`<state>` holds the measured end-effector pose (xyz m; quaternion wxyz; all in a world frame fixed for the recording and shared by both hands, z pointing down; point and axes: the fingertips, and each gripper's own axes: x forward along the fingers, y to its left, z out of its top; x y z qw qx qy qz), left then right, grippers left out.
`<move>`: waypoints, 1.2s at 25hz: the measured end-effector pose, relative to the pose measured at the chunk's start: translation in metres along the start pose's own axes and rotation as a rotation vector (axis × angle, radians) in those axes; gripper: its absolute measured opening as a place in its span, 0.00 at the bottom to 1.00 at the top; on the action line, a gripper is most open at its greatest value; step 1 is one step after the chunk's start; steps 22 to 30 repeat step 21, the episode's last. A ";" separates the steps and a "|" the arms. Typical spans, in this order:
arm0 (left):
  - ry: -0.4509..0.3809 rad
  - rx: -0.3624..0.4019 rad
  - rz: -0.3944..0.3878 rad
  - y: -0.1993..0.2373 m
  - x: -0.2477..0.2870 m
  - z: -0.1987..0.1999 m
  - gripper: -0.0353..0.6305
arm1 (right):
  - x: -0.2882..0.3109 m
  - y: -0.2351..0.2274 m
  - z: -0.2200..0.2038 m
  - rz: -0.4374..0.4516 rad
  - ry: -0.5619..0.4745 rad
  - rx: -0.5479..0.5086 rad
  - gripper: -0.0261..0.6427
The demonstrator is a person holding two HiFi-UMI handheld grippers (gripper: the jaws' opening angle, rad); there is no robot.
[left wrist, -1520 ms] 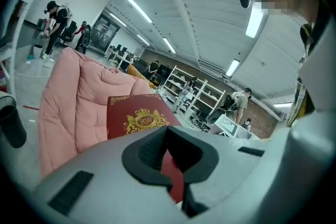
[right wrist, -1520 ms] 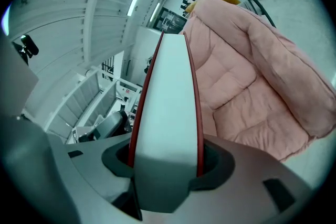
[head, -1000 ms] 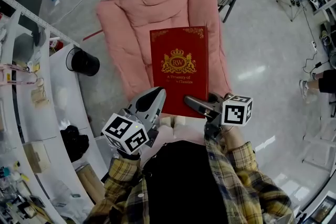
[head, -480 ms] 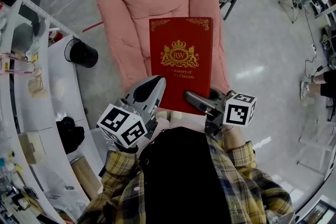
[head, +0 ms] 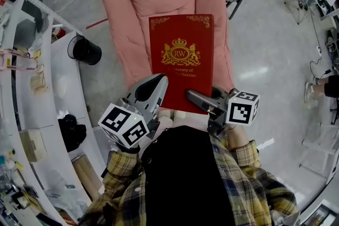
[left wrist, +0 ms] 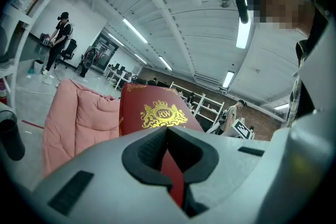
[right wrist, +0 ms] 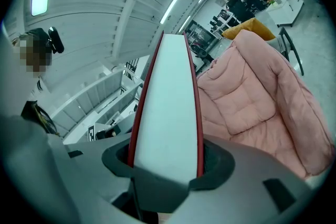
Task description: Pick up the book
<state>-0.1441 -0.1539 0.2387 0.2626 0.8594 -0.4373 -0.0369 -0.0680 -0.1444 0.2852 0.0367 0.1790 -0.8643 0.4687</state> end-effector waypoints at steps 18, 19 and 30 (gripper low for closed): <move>0.005 -0.008 -0.008 -0.002 -0.012 -0.007 0.06 | -0.005 0.005 -0.010 -0.019 -0.029 0.003 0.42; 0.005 -0.007 -0.010 -0.003 -0.012 -0.007 0.06 | -0.006 0.006 -0.011 -0.018 -0.030 0.003 0.42; 0.004 -0.008 -0.012 -0.006 -0.012 -0.008 0.06 | -0.008 0.006 -0.011 -0.016 -0.031 0.001 0.42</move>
